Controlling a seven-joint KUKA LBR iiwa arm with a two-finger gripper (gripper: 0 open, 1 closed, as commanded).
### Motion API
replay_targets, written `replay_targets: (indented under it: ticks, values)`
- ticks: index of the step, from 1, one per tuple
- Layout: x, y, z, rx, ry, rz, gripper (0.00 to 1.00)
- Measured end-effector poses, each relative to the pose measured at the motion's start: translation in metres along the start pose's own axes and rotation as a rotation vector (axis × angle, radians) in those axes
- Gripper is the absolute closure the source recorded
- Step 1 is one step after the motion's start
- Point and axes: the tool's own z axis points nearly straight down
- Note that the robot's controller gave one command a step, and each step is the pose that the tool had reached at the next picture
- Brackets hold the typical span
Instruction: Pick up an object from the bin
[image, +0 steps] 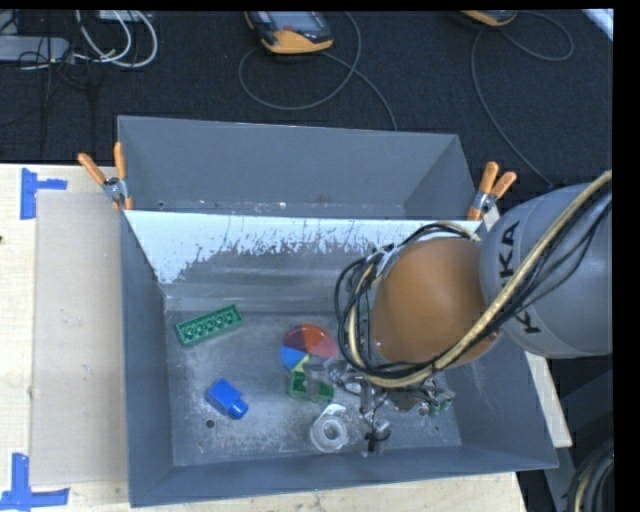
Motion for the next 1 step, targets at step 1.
replay_targets:
  ticks: [1]
  values:
    - [-0.0089,0.012,0.0055,-0.007,0.01,0.043,0.0]
